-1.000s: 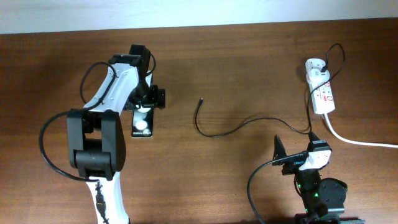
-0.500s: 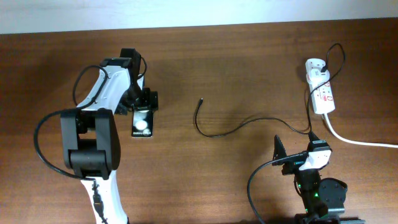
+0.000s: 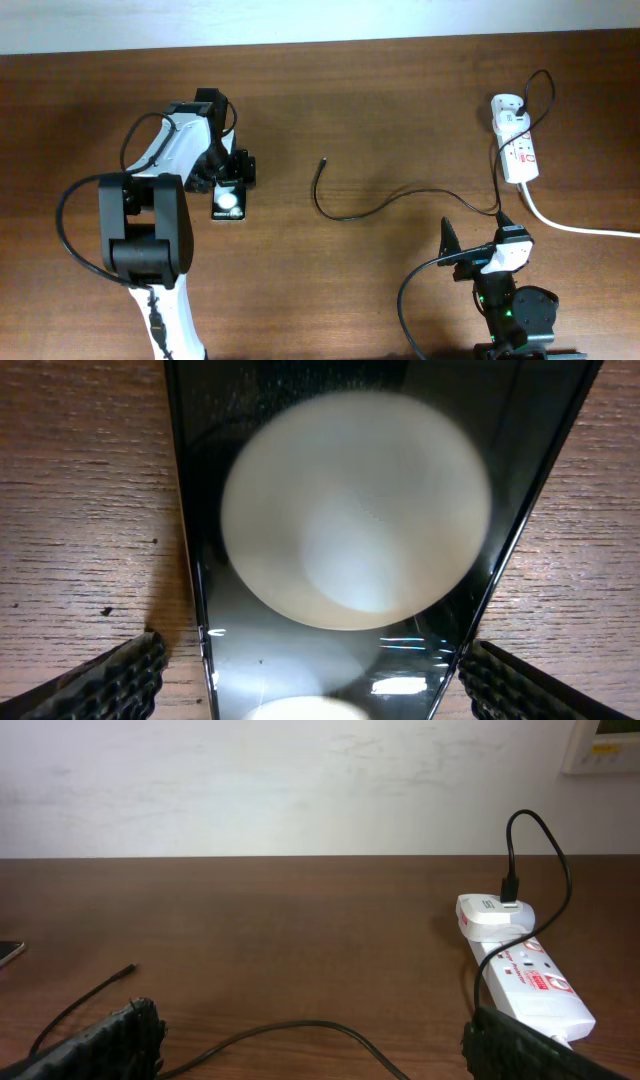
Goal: Plug charger to phone and switch on socket
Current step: 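Lower the left gripper and close it on the phone's long edges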
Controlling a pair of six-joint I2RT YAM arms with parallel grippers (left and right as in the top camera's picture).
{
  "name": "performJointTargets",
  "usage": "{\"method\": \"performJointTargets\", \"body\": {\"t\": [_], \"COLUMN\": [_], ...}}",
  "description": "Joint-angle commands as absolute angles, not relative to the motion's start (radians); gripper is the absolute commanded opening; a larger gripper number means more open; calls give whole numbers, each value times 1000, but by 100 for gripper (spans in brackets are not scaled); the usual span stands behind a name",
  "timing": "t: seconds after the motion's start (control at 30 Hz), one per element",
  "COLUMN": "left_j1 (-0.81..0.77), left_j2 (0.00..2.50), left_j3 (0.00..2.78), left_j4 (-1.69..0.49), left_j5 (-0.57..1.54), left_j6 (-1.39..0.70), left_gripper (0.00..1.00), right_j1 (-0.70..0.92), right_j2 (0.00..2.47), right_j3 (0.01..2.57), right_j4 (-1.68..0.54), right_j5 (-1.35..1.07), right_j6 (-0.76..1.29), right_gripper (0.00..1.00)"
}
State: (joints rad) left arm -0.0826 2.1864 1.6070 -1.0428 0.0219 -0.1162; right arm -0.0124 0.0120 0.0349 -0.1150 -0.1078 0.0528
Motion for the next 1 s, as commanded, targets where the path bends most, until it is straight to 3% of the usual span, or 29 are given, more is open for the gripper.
{"method": "performJointTargets", "body": {"t": [0.0,0.27,0.63,0.97], "left_j1": [-84,-90,-94,-154], "left_j2": [2194,2194,2194,2194], "left_j3": [1563,1486,1473,1473], "left_j4": [-1022,-978,-965,-958], "left_j5": [75,86,90,43], "left_j6": [-112,-145,-172,-247], "left_gripper": [99,100,91,90], "right_j1": [-7,-7,-7,-7], "right_j2": [4,4,4,4], "right_j3": [27,27,27,27], "right_j4": [-115,-115,-115,-115], "right_j5": [-100,-100,-100,-100], "right_j6": [58,57,58,58], "right_gripper": [99,99,99,99]}}
